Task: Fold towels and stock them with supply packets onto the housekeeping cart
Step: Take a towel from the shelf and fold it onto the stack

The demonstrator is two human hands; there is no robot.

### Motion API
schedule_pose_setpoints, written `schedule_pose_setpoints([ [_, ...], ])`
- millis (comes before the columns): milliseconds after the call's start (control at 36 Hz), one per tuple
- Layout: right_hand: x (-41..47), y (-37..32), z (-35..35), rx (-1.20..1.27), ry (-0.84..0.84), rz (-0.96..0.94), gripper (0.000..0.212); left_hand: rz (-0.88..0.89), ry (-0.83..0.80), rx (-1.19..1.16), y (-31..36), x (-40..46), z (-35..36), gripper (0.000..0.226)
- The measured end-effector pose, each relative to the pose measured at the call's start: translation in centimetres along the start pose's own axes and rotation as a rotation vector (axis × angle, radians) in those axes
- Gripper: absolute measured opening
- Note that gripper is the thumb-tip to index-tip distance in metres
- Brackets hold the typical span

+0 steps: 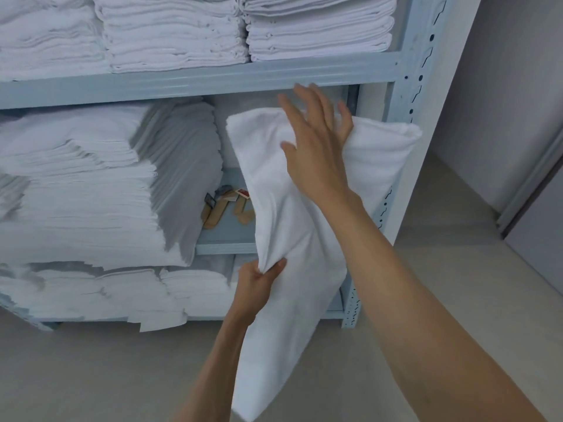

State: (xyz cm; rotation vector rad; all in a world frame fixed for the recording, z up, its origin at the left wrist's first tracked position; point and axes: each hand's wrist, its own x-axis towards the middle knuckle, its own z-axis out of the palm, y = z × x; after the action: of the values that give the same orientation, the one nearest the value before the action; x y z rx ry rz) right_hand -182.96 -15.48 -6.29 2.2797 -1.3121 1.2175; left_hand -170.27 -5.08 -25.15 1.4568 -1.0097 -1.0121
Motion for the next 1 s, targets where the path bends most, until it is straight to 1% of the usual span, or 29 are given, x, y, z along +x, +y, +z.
schedule_pose_setpoints([
  [28,-1.0,0.8,0.6,0.012,-0.011,0.049,0.068,0.01,0.0,-0.011,0.3,0.1,0.2,0.049],
  [83,-3.8,2.9,2.1,0.079,-0.097,0.223,0.071,0.016,0.001,-0.022,0.8,0.5,0.3,0.049],
  [111,-5.5,4.1,3.1,0.122,-0.171,0.352,0.069,0.01,0.004,-0.021,1.0,0.7,0.3,0.045],
  [167,-9.7,6.4,5.1,0.184,-0.333,0.638,0.064,-0.003,0.0,-0.026,1.3,1.0,0.3,0.027],
  [222,-14.6,8.2,6.9,0.22,-0.522,0.959,0.061,-0.011,-0.017,-0.05,1.9,1.4,0.4,0.021],
  [278,-19.7,9.3,8.2,0.361,-0.666,1.26,0.062,-0.02,-0.048,-0.061,2.8,2.1,0.6,0.024],
  [306,-21.9,9.6,8.7,0.508,-0.714,1.387,0.061,-0.021,-0.07,-0.056,3.3,2.4,0.8,0.029],
  [361,-25.4,9.9,8.7,0.845,-0.797,1.589,0.055,-0.033,-0.09,0.0,4.0,3.1,1.2,0.052],
  [389,-26.6,10.1,8.7,0.934,-0.836,1.641,0.051,-0.044,-0.099,0.052,4.1,3.5,1.4,0.056],
  [444,-28.4,10.6,8.5,1.015,-0.943,1.636,0.052,-0.078,-0.118,0.146,3.6,3.8,1.4,0.047],
  [500,-29.8,11.0,8.2,1.029,-1.022,1.579,0.051,-0.117,-0.147,0.16,2.7,3.6,0.5,0.043],
  [583,-31.7,11.1,7.7,1.151,-1.087,1.635,0.055,-0.171,-0.187,0.124,1.1,3.1,-1.6,0.05],
  [667,-32.8,10.6,7.6,1.31,-1.123,1.66,0.055,-0.19,-0.211,0.089,0.3,2.6,-3.2,0.038],
  [778,-32.7,9.8,7.9,1.39,-1.166,1.607,0.055,-0.215,-0.185,0.031,0.1,2.0,-4.2,0.014],
  [806,-32.7,9.6,7.9,1.422,-1.16,1.606,0.053,-0.225,-0.175,0.03,0.0,2.1,-4.4,0.017],
  [861,-32.7,9.6,7.7,1.465,-1.1,1.599,0.049,-0.263,-0.139,0.03,-0.1,2.2,-5.0,0.016],
  [889,-32.7,9.6,7.7,1.482,-1.028,1.593,0.047,-0.293,-0.115,0.033,-0.1,2.3,-5.5,0.017],
  [944,-32.2,9.8,7.6,1.542,-0.803,1.589,0.046,-0.393,-0.076,0.03,-0.2,2.6,-6.6,0.024],
  [1000,-31.2,9.8,7.4,1.587,-0.586,1.58,0.051,-0.516,-0.082,-0.012,-0.3,2.7,-7.7,0.029],
])
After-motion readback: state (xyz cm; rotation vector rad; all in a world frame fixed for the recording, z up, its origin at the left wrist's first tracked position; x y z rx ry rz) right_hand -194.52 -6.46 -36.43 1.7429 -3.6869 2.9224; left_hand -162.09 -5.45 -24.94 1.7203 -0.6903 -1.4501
